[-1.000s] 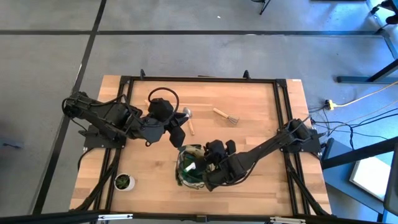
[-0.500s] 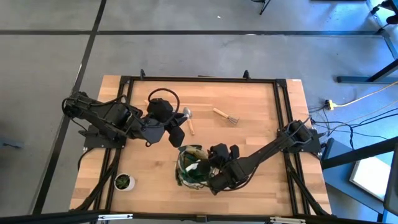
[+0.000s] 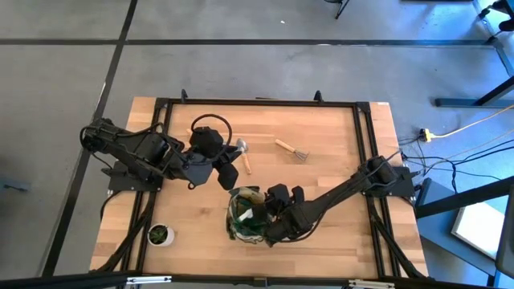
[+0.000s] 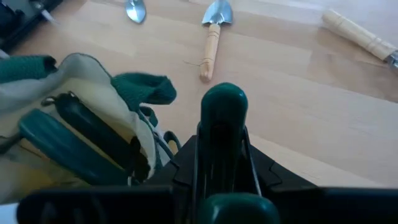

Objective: Pick & Place Garden tools in Gardening bag
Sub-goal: Put the green fruit pruner into the gardening bag

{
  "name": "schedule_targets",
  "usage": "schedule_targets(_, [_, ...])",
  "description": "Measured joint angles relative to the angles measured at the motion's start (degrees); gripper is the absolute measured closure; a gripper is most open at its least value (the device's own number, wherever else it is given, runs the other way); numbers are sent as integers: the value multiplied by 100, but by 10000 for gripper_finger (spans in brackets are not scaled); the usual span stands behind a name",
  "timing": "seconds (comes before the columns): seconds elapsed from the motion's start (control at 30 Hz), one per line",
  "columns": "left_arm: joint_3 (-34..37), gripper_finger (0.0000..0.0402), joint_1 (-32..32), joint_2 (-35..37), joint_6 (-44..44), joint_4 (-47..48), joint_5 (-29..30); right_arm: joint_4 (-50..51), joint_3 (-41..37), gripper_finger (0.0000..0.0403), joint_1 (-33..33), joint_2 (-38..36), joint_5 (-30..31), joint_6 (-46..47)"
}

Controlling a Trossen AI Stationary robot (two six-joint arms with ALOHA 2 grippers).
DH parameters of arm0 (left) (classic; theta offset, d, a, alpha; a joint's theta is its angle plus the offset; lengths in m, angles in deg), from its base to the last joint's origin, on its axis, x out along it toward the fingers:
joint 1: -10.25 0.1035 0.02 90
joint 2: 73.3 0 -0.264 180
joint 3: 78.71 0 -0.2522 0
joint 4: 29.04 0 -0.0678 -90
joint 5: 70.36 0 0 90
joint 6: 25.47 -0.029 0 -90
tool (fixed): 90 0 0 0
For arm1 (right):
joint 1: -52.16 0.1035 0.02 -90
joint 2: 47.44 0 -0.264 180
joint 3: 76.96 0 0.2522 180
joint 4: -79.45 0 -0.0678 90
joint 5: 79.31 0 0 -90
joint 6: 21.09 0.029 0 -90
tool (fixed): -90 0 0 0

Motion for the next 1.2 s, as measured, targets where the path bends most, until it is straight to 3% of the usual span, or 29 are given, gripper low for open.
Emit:
schedule_targets(0.3, [0, 325, -1, 0, 7, 102, -2, 5, 2, 337, 52, 66, 10, 19])
schedule_targets(0.5, [0, 325, 0, 0, 4, 111, -2, -63, 9, 334, 33, 66, -210, -498])
schedule_targets(0.73, [0, 325, -2, -2, 4, 198, -2, 55, 2, 197, 37, 3, -381, -775])
schedule_targets(0.83, [0, 325, 0, -2, 4, 230, -2, 93, 0, 156, 23, -81, -428, -768])
schedule_targets(0.97, [0, 325, -2, -2, 4, 245, -2, 184, 0, 136, -41, -261, -334, -750])
schedule_targets(1.2, [0, 325, 0, -2, 2, 278, -2, 340, 0, 149, -175, -637, -23, -837])
